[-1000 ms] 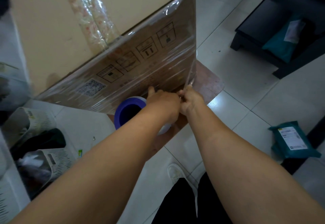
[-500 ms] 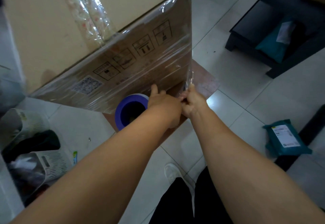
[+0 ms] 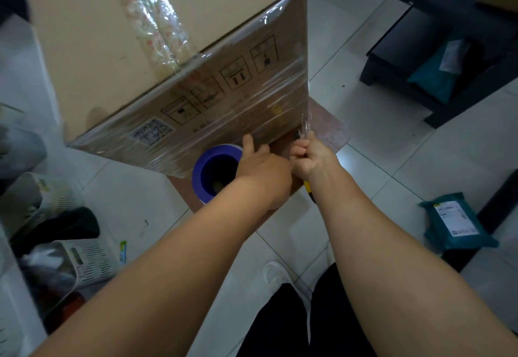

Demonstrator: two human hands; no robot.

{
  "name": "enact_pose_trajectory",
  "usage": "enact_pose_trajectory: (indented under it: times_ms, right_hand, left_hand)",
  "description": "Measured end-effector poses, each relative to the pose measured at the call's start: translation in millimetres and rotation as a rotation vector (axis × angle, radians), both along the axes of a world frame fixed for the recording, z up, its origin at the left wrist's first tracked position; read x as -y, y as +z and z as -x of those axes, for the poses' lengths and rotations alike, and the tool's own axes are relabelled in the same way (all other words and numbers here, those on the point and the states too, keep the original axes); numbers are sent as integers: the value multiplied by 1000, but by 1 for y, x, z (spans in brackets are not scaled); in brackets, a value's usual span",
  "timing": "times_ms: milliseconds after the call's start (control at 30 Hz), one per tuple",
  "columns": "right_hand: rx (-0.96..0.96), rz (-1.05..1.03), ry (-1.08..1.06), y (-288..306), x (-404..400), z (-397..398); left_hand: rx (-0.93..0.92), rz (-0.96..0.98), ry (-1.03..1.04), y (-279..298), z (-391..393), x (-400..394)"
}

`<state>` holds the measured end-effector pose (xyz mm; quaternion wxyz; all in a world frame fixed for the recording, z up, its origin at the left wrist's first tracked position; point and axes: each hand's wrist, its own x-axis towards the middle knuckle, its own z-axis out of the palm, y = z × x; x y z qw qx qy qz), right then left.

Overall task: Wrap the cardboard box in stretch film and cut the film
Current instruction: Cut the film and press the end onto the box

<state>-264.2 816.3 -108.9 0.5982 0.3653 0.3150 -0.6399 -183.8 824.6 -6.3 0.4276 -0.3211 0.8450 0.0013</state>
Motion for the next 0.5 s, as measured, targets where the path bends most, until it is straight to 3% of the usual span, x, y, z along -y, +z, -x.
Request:
enact_pose_trajectory:
  times_ms: [133, 233, 500]
  right_hand:
    - [17, -55, -138, -6, 1, 14]
    - [-45, -79, -91, -3, -1, 12]
    - [-51, -56, 15, -13, -9, -14]
  left_hand:
    - [38, -49, -44, 2, -11, -3]
    - [-23, -59, 40, -2, -13, -1]
    - [-552, 4, 324, -11, -16, 4]
